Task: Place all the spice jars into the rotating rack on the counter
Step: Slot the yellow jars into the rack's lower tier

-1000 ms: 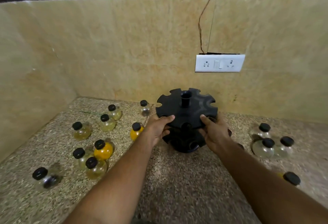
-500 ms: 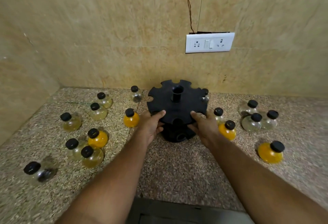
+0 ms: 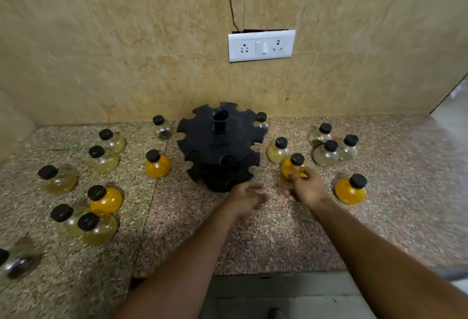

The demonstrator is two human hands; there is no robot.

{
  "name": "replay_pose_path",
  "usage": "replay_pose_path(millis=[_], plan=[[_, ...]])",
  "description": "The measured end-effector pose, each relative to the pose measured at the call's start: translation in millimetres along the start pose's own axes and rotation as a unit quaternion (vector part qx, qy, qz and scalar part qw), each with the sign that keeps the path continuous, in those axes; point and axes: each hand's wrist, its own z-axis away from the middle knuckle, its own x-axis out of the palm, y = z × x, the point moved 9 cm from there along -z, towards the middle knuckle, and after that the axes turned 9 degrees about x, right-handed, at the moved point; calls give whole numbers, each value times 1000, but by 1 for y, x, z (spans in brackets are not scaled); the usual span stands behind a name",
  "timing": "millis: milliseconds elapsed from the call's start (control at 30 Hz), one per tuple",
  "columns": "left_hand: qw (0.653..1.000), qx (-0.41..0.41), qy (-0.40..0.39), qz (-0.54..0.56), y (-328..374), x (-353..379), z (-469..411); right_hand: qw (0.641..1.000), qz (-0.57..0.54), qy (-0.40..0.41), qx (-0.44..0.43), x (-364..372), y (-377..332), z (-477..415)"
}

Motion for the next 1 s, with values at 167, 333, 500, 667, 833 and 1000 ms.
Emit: replay_pose_path(millis=[167, 333, 500, 667, 833, 1000], plan=[[950, 87, -6, -299, 10, 35, -30, 985, 154, 49, -62, -30, -5, -15], [887, 60, -63, -454, -10, 77, -63, 972, 198, 22, -125, -35, -12, -44], [846, 25, -49, -530, -27, 97, -77, 948, 265, -19, -175, -40, -22, -79], [816, -6, -46, -577, -48, 104, -75, 925, 308, -64, -215, -35, -28, -96], [836, 4, -23, -549, -49, 100, -76, 902, 339, -73, -256, -21, -25, -107], [963, 56, 250, -87, -34, 67, -71, 876, 371, -76, -299, -8, -24, -110]])
